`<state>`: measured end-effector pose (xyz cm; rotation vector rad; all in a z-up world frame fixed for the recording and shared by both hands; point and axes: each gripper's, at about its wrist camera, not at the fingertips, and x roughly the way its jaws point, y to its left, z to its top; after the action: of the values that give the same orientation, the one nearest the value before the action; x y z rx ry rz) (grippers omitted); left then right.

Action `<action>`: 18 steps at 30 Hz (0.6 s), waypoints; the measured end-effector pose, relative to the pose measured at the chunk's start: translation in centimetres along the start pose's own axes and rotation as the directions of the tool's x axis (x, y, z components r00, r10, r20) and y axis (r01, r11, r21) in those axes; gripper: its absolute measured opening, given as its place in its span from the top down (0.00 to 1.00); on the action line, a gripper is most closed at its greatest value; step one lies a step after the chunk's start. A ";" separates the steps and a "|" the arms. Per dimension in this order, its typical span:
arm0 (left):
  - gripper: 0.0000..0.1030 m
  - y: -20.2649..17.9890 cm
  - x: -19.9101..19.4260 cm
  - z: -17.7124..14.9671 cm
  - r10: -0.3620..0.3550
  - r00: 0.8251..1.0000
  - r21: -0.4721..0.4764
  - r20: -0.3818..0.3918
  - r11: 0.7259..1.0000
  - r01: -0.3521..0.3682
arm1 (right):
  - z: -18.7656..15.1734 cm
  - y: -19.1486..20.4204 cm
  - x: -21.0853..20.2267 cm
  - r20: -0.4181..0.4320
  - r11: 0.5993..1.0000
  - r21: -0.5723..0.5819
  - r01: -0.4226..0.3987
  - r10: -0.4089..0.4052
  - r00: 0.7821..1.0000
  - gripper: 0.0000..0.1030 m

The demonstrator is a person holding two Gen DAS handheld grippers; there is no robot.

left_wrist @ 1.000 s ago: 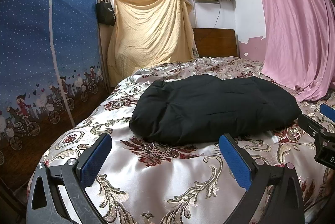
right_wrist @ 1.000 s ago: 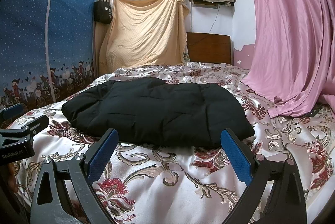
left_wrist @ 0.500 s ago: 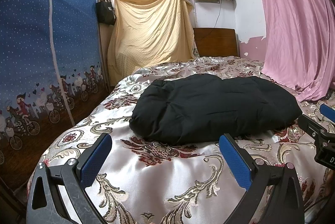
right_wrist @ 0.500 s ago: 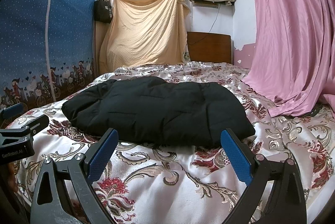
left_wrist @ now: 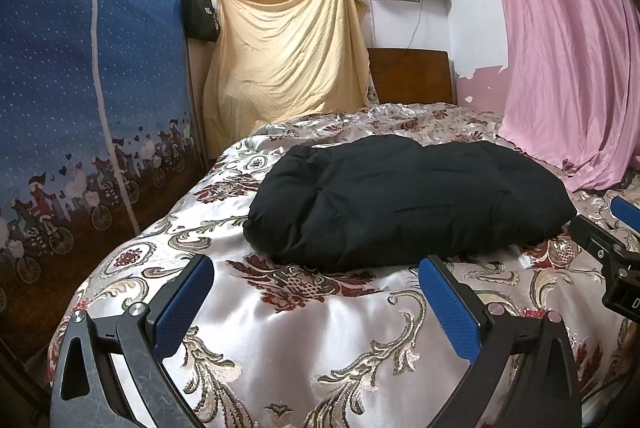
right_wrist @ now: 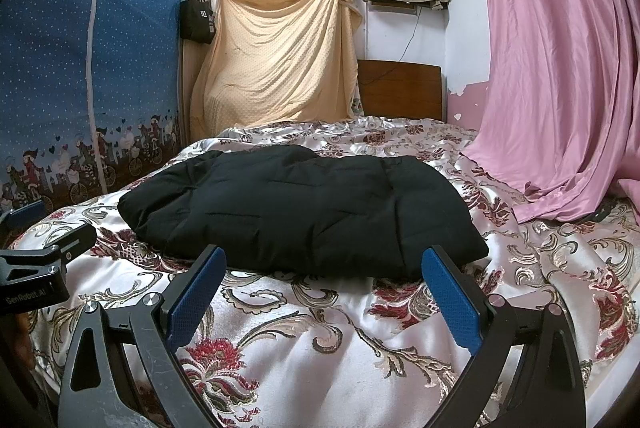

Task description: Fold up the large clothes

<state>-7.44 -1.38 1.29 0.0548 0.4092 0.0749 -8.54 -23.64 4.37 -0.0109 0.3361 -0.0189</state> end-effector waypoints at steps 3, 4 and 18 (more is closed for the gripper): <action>0.00 -0.2 -0.1 0.0 -0.008 1.000 0.001 0.001 1.000 0.008 | 0.0 0.0 0.0 -0.001 1.000 0.000 -0.001 0.001 1.000 0.06; 0.00 -0.4 -0.1 -0.1 -0.005 1.000 0.002 -0.002 1.000 0.005 | 0.0 0.0 0.0 -0.001 1.000 -0.001 -0.001 0.001 1.000 0.06; 0.00 -0.9 -0.6 -0.1 0.005 1.000 -0.004 0.006 1.000 -0.005 | 0.0 0.1 0.0 -0.002 1.000 -0.001 -0.001 0.001 1.000 0.06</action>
<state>-7.96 -2.32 1.41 0.0518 0.4034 0.0801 -8.51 -23.54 4.38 -0.0114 0.3377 -0.0176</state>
